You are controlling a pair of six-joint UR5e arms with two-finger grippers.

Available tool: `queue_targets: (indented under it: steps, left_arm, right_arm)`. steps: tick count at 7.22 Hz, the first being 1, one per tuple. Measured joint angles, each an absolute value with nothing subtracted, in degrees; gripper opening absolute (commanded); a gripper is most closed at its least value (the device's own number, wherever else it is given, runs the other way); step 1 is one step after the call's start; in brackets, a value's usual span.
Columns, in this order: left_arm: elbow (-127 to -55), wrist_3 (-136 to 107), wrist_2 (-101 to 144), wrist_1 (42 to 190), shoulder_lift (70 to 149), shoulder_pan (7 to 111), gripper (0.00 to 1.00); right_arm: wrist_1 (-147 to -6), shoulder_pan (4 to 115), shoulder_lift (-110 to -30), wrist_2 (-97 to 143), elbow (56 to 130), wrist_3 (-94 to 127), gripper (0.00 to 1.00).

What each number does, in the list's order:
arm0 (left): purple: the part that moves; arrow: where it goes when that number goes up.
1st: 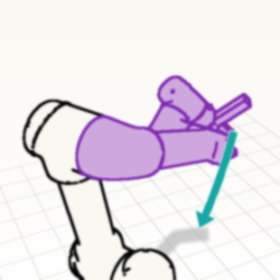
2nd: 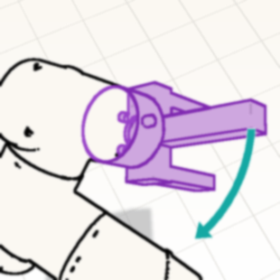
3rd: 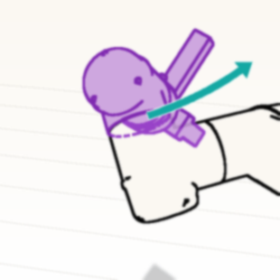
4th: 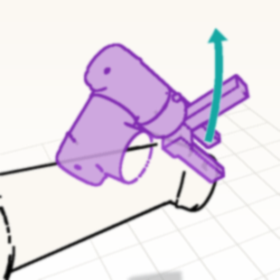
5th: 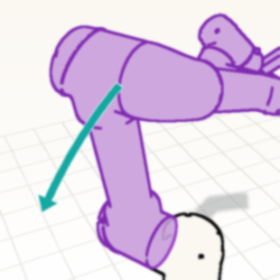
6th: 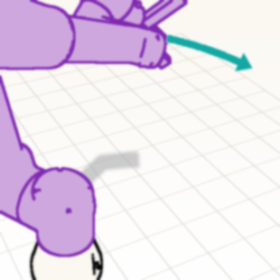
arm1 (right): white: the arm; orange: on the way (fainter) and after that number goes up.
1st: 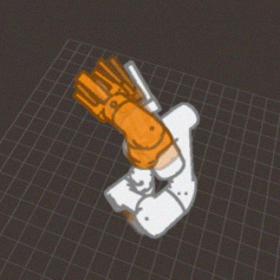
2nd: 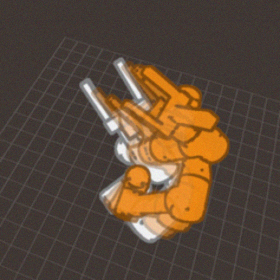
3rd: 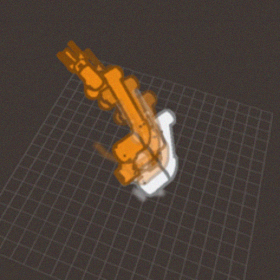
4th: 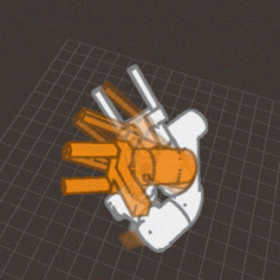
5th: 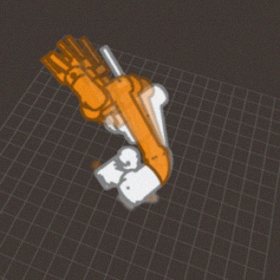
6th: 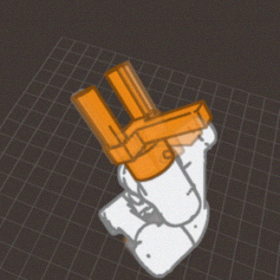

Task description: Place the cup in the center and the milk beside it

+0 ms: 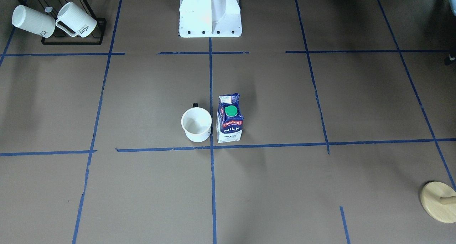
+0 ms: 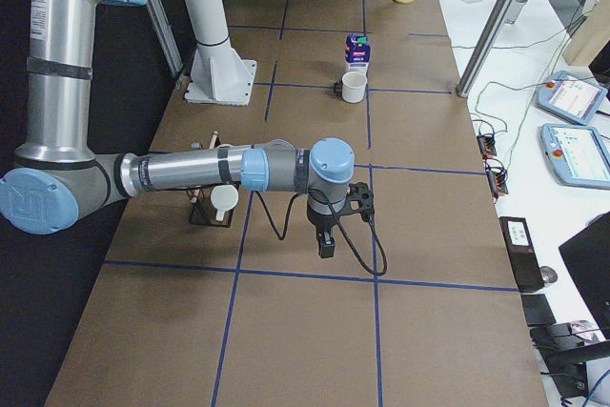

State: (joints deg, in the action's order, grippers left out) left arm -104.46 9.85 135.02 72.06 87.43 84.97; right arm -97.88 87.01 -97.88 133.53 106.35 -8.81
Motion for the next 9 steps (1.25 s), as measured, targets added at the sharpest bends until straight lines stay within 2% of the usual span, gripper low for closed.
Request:
queue_targets:
  steps: [3,9]
  left_arm:
    - [-103.73,11.89,135.01,80.92,80.73,86.7,1.0]
    - [-104.25,11.75,134.33,83.4,80.41,86.83,1.0]
  right_arm:
    - [-97.89,87.01,-97.91,133.55,106.37,-8.79,1.0]
    - [-97.9,88.86,-100.16,134.19,106.03,-8.97,1.0]
